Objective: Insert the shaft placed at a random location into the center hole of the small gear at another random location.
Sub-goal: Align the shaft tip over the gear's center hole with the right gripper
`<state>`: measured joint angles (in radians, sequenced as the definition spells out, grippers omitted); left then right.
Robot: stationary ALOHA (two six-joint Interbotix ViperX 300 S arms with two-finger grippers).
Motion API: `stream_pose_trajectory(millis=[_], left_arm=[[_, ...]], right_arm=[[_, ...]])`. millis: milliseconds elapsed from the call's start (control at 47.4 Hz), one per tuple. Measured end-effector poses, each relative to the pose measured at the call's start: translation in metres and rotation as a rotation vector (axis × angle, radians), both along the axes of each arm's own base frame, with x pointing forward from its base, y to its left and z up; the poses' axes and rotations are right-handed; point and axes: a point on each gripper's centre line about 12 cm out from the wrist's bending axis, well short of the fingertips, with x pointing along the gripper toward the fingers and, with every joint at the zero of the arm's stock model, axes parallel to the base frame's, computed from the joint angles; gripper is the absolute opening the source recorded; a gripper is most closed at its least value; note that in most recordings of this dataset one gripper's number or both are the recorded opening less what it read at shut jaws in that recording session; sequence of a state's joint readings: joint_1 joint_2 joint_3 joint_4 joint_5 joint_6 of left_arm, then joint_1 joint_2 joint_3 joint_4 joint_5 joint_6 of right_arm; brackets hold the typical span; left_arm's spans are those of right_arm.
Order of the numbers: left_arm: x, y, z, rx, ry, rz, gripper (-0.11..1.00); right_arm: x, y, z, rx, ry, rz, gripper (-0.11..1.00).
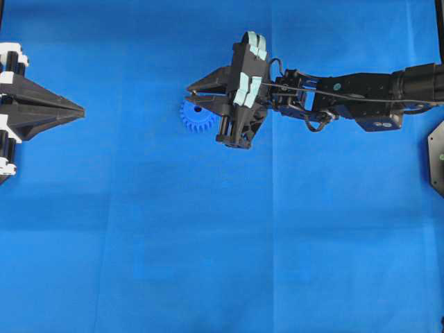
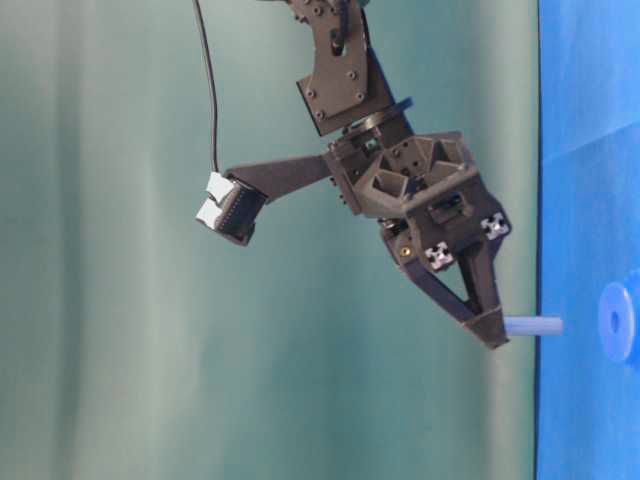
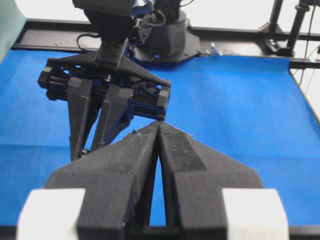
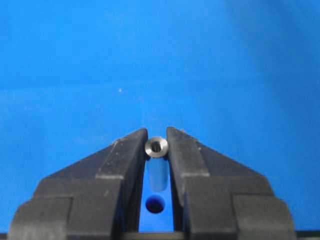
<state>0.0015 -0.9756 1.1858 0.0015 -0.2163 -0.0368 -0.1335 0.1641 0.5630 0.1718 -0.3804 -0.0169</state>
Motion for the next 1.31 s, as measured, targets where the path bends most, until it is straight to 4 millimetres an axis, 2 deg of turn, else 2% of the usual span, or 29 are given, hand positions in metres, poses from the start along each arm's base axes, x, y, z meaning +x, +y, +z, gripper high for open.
stream_pose_trajectory(millis=[169, 528, 929, 1309], left_arm=[[0.000, 0.000, 0.000, 0.000, 0.000, 0.000, 0.00], [0.000, 0.000, 0.000, 0.000, 0.000, 0.000, 0.00], [0.000, 0.000, 0.000, 0.000, 0.000, 0.000, 0.00], [0.000, 0.000, 0.000, 0.000, 0.000, 0.000, 0.00]], right_arm=[[-0.001, 0.000, -0.005, 0.002, 0.009, -0.001, 0.03], [0.003, -0.002, -0.039, 0.023, 0.050, -0.022, 0.03], [0.004, -0.002, -0.058, 0.026, 0.076, -0.027, 0.03], [0.004, -0.002, -0.060, 0.034, 0.081, -0.031, 0.03]])
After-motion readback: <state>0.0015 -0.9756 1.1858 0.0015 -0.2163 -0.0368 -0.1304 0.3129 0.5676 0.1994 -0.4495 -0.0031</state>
